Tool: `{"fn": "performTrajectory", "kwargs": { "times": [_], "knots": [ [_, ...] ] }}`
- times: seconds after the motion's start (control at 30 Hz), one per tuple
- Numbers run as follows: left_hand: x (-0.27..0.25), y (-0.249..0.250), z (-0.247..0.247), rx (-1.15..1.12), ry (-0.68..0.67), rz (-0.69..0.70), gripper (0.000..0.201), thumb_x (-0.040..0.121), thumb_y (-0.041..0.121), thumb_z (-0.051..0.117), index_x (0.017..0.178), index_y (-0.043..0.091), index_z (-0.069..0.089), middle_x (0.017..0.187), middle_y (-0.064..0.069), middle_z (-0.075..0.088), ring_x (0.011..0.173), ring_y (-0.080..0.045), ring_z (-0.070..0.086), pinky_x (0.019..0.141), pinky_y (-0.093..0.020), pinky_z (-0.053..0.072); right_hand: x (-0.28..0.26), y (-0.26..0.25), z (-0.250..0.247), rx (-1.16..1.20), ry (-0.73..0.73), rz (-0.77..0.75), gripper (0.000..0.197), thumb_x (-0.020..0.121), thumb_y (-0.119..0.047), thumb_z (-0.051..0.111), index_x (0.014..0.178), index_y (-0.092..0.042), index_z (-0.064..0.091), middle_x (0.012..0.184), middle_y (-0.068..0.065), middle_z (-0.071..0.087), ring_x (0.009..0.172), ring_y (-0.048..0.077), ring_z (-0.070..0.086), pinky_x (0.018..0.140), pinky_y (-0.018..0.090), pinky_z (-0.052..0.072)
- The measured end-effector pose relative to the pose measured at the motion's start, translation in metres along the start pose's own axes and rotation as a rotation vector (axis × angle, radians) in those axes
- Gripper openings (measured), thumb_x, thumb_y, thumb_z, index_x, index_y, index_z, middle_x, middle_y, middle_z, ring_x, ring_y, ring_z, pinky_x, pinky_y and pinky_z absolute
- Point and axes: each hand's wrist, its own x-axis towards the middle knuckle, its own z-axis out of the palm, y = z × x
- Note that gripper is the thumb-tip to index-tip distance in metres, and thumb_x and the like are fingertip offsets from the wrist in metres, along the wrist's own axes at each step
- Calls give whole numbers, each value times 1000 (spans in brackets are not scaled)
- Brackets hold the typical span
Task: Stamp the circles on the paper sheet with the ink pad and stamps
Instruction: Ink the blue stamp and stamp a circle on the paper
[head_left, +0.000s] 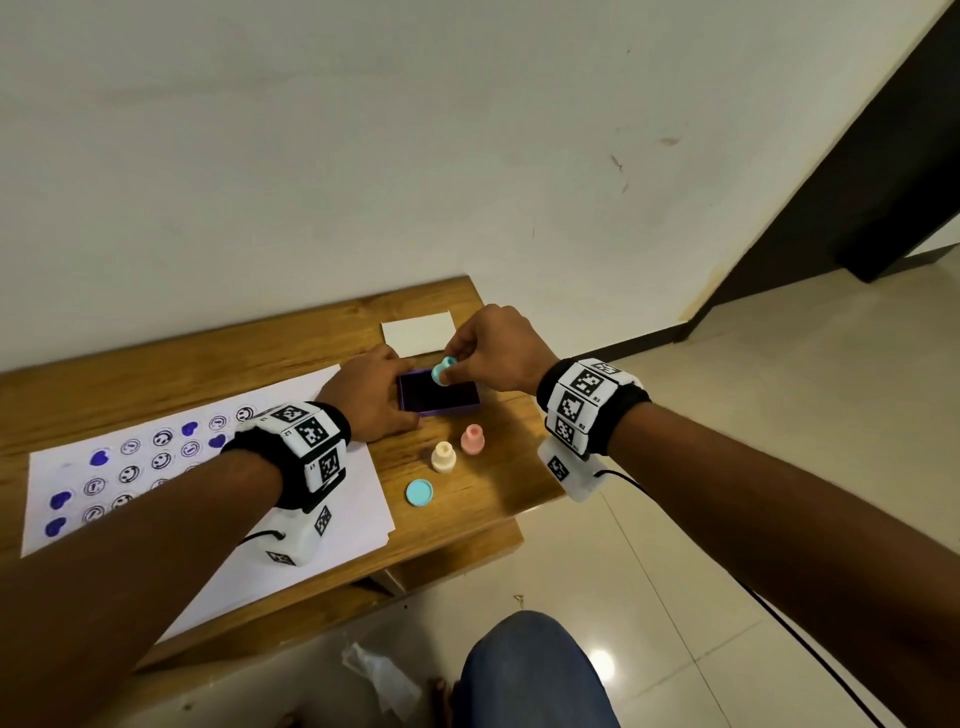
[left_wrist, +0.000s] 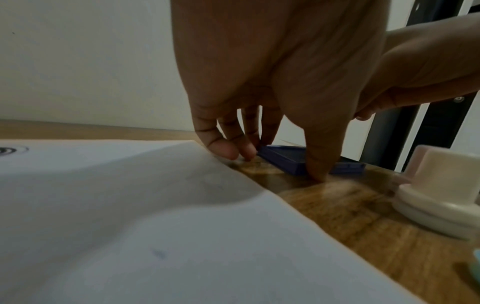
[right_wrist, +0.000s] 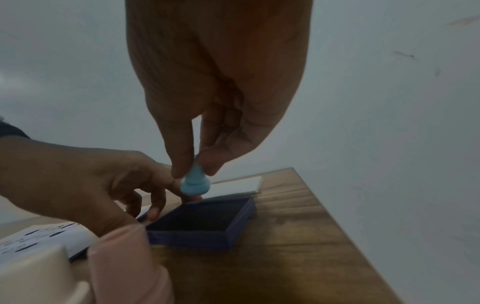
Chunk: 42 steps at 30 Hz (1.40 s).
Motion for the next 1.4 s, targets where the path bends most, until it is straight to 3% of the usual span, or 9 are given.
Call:
{"fn": "performTrajectory", "kwargs": {
  "times": [0.13,0.27,0.43,0.67,0.83,1.03,1.13,1.27,1.4],
  "knots": [
    [-3,0,0,17,31,-6,67,67,50,77,126,25,58,111,-2,55,103,-22,53,78,-31,44,2,-4,4,-38,-30,-21,32,75,-32,85,100,-13,80,98,2,76,86,12,60,73,26,50],
    [-8,-3,6,-23,65,-12,69,68,51,76,130,28,55,113,-1,55,106,-22,53,83,-34,47,3,-10,9,-79,-53,-34,30,77,-33,83,101,-14,81,98,2,76,87,14,62,75,29,52],
    [-8,-3,5,-30,66,-24,70,67,51,77,129,25,56,114,-2,54,106,-22,52,83,-34,46,7,-15,15,-187,-73,-47,28,78,-36,81,99,-18,81,97,1,77,89,15,63,73,29,50],
    [-2,-3,6,-37,57,-35,66,66,46,80,125,26,58,115,-2,55,107,-24,53,79,-32,44,19,-19,24,-211,-78,-5,22,74,-28,86,91,-15,82,90,4,76,86,15,60,67,27,41],
    [0,0,3,-38,38,-53,70,63,47,81,126,28,59,115,0,56,108,-23,55,83,-39,50,21,-20,27,-209,-61,44,22,70,-27,88,88,-14,82,91,4,76,91,18,64,70,29,48],
    [-3,5,0,-18,34,-55,63,63,45,82,121,28,61,117,-2,55,109,-25,54,83,-37,49,19,-28,28,-253,-41,63,24,71,-29,87,90,-14,81,95,4,75,96,20,64,69,28,43],
    [-6,10,-3,17,24,-78,71,62,50,81,124,25,57,120,-4,54,110,-27,55,85,-39,50,14,-24,24,-187,-20,124,26,72,-30,87,93,-15,81,98,2,76,96,19,66,67,26,42],
    [-16,7,-13,6,32,-133,99,60,54,81,141,16,39,137,-8,47,123,-29,49,96,-42,47,1,-18,4,21,162,169,31,73,-32,86,97,-13,80,100,1,77,92,17,68,75,28,50],
    [-41,-12,-40,19,18,-154,84,69,55,75,139,21,46,139,-6,48,125,-28,47,99,-40,43,-12,-23,-8,88,197,150,31,73,-32,86,95,-11,80,95,4,77,87,18,70,80,35,58]
  ]
}}
